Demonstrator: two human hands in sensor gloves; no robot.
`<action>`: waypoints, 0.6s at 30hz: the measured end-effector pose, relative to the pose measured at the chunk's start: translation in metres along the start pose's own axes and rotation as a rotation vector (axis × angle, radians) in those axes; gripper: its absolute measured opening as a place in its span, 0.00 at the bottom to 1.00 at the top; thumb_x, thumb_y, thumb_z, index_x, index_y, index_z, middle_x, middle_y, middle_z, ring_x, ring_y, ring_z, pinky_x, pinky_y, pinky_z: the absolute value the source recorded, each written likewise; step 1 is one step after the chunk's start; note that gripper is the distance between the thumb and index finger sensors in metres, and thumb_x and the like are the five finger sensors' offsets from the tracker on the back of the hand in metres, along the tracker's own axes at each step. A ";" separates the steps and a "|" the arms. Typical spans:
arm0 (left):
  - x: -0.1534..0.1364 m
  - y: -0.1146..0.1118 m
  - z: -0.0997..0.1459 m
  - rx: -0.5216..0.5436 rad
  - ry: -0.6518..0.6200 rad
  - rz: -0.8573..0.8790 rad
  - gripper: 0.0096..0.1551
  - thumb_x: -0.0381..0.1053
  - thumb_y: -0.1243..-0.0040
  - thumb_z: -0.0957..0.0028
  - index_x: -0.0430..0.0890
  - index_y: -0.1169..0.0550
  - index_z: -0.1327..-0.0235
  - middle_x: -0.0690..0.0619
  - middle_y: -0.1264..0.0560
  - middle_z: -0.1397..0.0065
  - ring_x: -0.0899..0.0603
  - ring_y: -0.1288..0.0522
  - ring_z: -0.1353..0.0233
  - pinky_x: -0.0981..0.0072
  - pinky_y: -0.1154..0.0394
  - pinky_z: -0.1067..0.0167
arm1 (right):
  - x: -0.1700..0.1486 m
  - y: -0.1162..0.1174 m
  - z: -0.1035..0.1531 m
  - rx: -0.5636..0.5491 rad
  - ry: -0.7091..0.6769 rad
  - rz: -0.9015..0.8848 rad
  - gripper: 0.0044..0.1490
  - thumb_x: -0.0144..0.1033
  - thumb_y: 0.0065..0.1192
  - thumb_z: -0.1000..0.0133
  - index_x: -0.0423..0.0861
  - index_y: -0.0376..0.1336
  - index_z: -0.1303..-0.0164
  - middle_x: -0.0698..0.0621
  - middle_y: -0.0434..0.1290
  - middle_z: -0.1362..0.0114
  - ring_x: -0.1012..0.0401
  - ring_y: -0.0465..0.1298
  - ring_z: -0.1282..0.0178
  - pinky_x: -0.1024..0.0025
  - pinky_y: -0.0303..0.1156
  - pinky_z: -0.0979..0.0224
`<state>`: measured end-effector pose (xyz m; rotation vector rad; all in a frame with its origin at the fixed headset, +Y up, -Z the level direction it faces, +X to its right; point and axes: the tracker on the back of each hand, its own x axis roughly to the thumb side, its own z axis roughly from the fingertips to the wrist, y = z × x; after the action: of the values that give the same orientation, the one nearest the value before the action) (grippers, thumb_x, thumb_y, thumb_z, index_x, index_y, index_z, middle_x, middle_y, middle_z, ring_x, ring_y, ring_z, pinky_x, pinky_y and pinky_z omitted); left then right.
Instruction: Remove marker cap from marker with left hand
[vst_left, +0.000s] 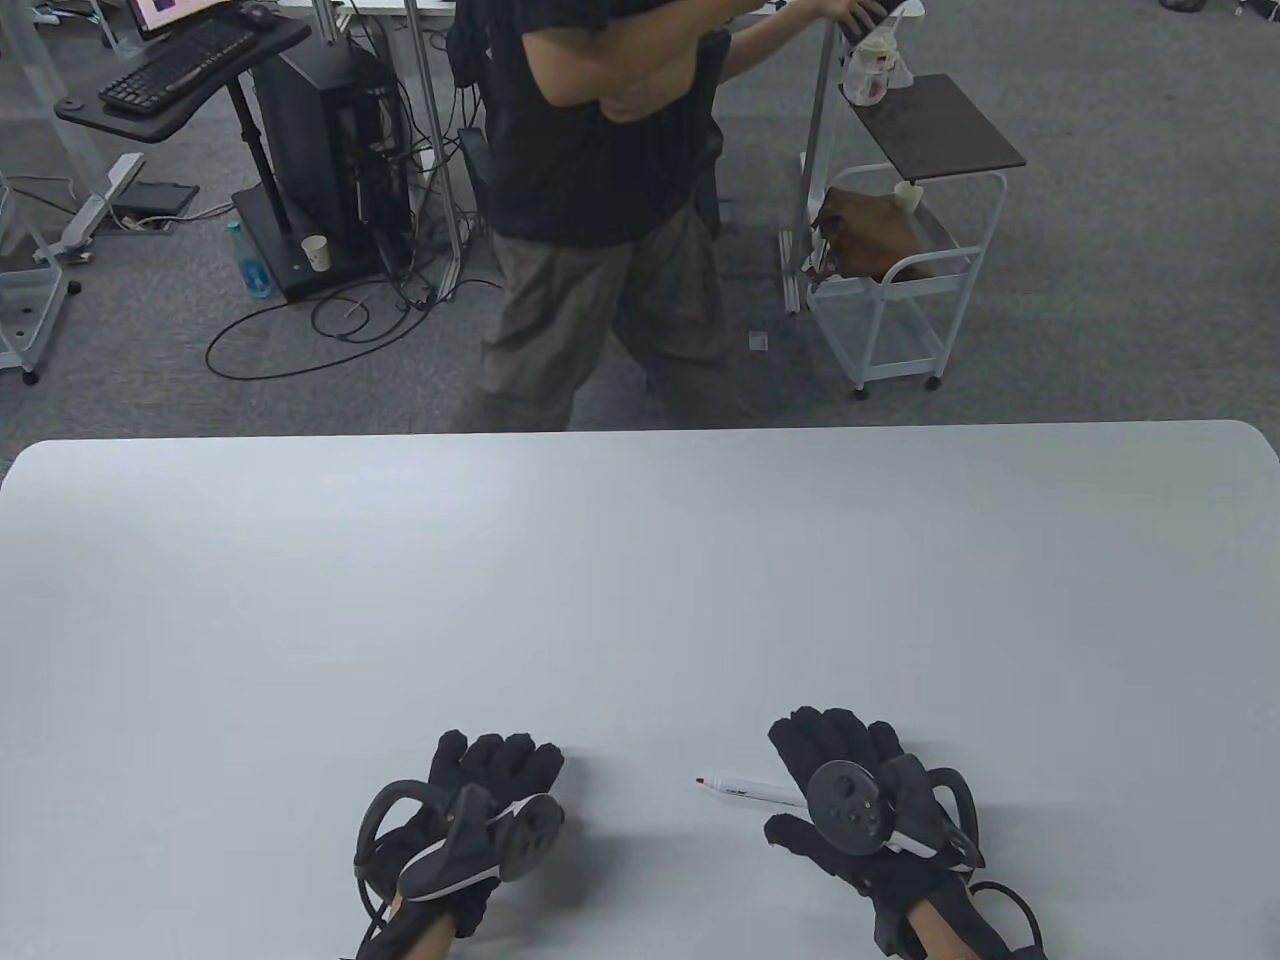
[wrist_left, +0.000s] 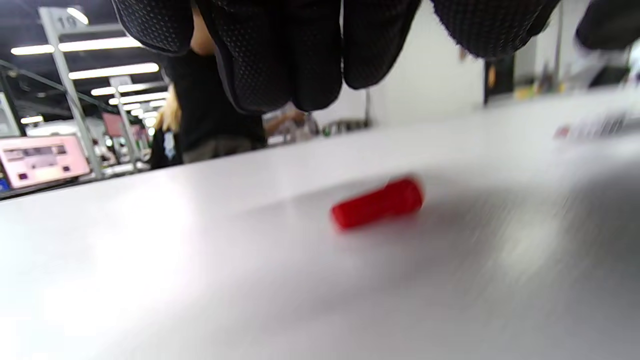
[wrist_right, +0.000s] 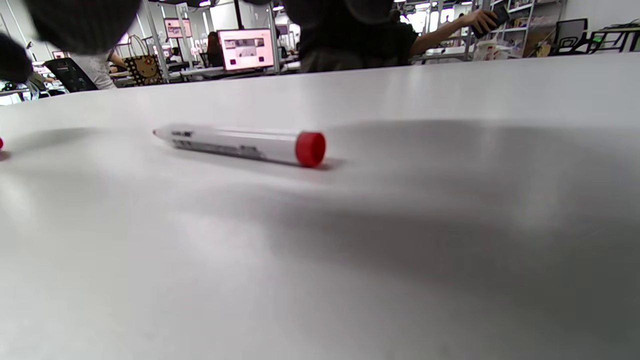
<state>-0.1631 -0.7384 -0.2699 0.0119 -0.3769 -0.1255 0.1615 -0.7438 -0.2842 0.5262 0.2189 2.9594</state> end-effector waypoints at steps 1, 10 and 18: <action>0.000 0.004 0.002 0.017 -0.006 0.040 0.43 0.72 0.57 0.43 0.57 0.41 0.16 0.51 0.36 0.13 0.38 0.35 0.14 0.34 0.44 0.23 | 0.000 0.000 0.000 -0.001 0.002 -0.001 0.56 0.66 0.55 0.52 0.56 0.42 0.16 0.45 0.49 0.12 0.41 0.52 0.12 0.36 0.47 0.17; 0.000 0.025 0.014 0.103 -0.055 0.188 0.47 0.74 0.61 0.42 0.54 0.47 0.12 0.47 0.43 0.09 0.32 0.41 0.12 0.29 0.47 0.24 | -0.005 0.001 -0.002 0.012 0.020 -0.013 0.55 0.66 0.55 0.51 0.56 0.43 0.16 0.45 0.49 0.12 0.41 0.51 0.12 0.36 0.47 0.17; 0.000 0.019 0.011 0.060 -0.047 0.141 0.47 0.74 0.61 0.42 0.54 0.46 0.12 0.47 0.43 0.09 0.31 0.41 0.12 0.29 0.47 0.24 | -0.005 0.001 -0.002 0.017 0.025 -0.014 0.55 0.66 0.54 0.51 0.56 0.43 0.16 0.45 0.49 0.12 0.41 0.51 0.12 0.36 0.46 0.17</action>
<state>-0.1650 -0.7194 -0.2585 0.0418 -0.4269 0.0246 0.1654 -0.7461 -0.2875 0.4879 0.2500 2.9540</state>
